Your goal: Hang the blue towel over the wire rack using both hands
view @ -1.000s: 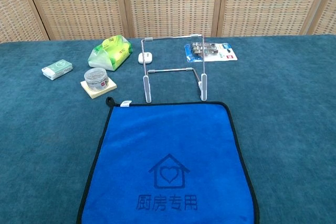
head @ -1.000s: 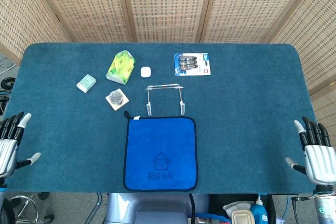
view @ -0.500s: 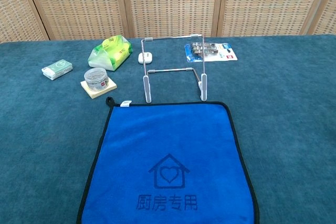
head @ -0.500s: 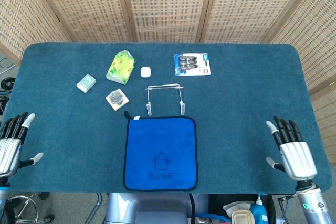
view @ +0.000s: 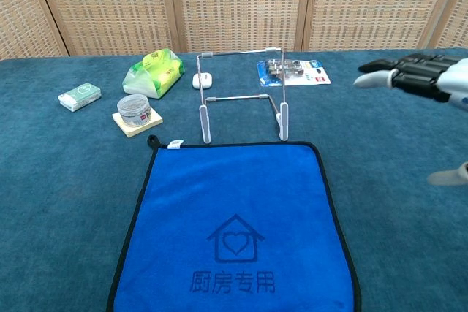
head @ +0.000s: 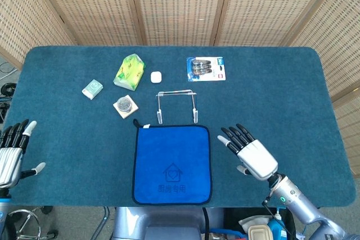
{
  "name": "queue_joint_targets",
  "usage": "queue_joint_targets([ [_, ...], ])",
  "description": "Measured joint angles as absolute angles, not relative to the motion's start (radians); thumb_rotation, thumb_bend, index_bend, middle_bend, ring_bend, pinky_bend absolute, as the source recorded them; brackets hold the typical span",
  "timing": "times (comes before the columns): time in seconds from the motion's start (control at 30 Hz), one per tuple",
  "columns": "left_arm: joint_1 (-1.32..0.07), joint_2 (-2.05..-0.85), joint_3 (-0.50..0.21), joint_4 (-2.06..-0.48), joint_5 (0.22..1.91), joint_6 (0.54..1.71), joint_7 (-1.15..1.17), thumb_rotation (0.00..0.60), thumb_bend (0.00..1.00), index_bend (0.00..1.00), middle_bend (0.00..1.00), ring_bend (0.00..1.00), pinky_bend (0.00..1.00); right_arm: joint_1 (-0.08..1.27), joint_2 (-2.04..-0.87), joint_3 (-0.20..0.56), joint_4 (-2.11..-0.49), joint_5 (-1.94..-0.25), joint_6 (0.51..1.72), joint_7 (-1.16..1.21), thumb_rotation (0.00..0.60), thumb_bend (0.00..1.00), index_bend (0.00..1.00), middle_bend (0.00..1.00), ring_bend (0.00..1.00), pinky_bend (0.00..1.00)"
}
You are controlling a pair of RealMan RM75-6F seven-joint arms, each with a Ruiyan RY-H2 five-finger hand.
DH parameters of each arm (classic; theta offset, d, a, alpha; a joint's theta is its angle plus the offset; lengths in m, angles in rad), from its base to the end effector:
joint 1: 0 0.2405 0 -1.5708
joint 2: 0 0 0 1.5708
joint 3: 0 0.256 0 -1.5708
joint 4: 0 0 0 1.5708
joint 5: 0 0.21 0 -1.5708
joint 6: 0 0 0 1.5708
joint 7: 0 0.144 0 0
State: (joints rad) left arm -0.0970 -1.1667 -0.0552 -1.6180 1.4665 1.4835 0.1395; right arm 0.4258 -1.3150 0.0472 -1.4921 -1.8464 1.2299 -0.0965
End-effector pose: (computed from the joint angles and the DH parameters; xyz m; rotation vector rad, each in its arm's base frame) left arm -0.3074 0.1854 0.1454 -1.3924 -0.8454 -0.8365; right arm -0.2105 -0.2522 0.0556 2.0344 -0.5576 1.0870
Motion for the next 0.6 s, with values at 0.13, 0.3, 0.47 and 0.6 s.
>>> queue_joint_targets([
  [0.13,-0.097,-1.166,-0.056,-1.624,1.465,1.484,0.141,0.600,0.08,0.00,0.00,0.00,0.03,0.466,-1.370,0.028,-1.406,-1.894,1.224,-0.068,0.600,0.00,0.00,0.00,0.00,0.00],
  [0.3,-0.098,-1.166,-0.054,-1.626,1.467,1.481,0.145,0.600,0.08,0.00,0.00,0.00,0.03,0.509,-1.446,0.000,-1.311,-1.933,1.220,-0.060,0.600,0.00,0.00,0.00,0.00,0.00],
  [0.47,-0.099,-1.168,-0.052,-1.627,1.467,1.479,0.155,0.600,0.09,0.00,0.00,0.00,0.03,0.539,-1.490,-0.006,-1.272,-1.938,1.204,-0.085,0.600,0.00,0.00,0.00,0.00,0.00],
  [0.6,-0.101,-1.168,-0.053,-1.627,1.461,1.473,0.155,0.600,0.09,0.00,0.00,0.00,0.03,0.557,-1.522,-0.008,-1.239,-1.935,1.192,-0.103,0.600,0.00,0.00,0.00,0.00,0.00],
])
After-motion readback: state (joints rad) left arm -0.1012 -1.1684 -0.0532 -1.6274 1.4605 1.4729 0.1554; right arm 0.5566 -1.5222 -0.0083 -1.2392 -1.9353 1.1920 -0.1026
